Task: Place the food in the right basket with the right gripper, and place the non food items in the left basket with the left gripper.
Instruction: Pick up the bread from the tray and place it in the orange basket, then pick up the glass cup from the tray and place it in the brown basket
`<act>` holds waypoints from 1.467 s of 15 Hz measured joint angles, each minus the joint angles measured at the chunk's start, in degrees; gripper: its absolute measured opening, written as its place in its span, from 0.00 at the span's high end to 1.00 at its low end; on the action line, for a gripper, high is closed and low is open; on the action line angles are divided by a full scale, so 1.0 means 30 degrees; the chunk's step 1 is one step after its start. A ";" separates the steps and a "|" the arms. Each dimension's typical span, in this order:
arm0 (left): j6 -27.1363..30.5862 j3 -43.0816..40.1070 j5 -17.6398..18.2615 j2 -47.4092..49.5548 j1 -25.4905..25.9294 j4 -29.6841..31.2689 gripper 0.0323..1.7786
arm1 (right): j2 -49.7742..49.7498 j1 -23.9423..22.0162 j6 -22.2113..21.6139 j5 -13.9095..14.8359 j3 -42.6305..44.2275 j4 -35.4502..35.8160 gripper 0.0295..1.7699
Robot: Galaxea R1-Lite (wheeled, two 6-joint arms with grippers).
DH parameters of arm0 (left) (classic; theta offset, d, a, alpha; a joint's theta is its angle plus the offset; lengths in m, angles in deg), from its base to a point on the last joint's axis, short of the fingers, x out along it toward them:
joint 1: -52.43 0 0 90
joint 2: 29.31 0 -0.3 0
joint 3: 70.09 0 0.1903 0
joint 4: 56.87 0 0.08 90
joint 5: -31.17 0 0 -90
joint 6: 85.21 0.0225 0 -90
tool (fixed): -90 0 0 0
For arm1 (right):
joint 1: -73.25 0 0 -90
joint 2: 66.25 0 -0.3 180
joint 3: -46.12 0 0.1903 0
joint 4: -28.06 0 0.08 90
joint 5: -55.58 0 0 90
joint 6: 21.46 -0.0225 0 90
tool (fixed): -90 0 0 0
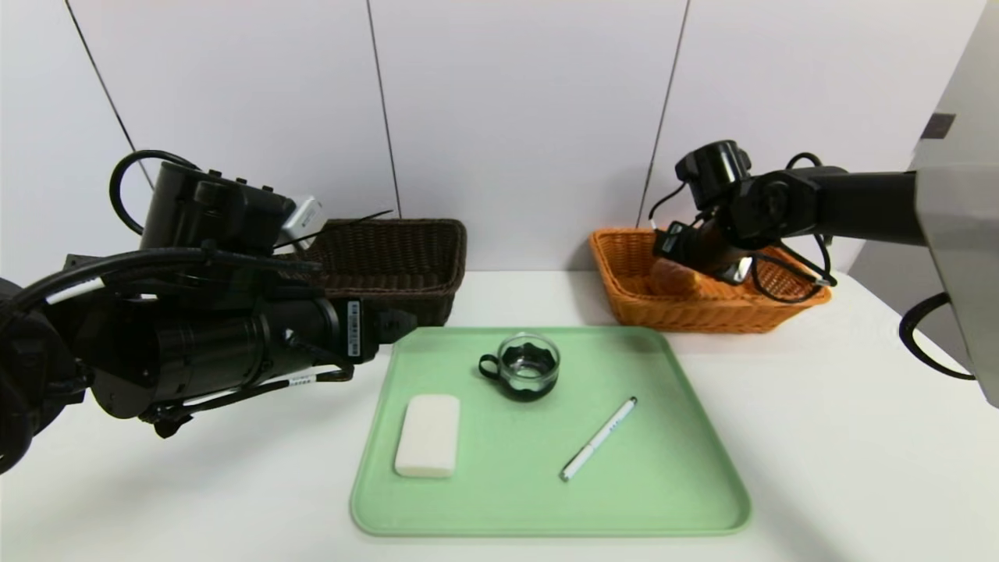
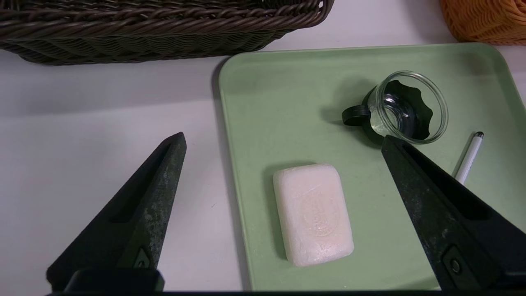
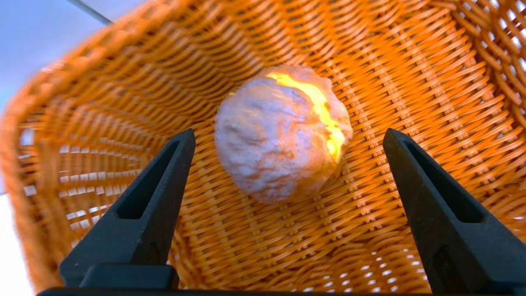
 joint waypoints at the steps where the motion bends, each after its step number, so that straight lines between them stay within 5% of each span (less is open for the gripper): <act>1: 0.0008 0.0028 0.0008 0.0045 0.0000 -0.0016 0.05 | -0.0268 0.0028 0.0024 -0.0008 0.0008 0.0016 0.10; 8: 0.0020 0.0374 -0.0008 0.0569 -0.0349 -0.0979 0.05 | -0.4015 0.1207 -0.0041 -0.0305 -0.0037 -0.2645 0.06; 14: -0.0073 0.0199 -0.0045 0.1000 -0.0809 -0.1227 0.05 | -0.6266 0.5230 -0.3255 -0.4015 0.0000 -0.7095 0.05; 22: -0.0167 -0.0910 -0.0020 0.1434 -0.1105 -0.1154 0.05 | -0.5035 0.8485 -0.7213 -0.7778 0.0053 -0.7615 0.04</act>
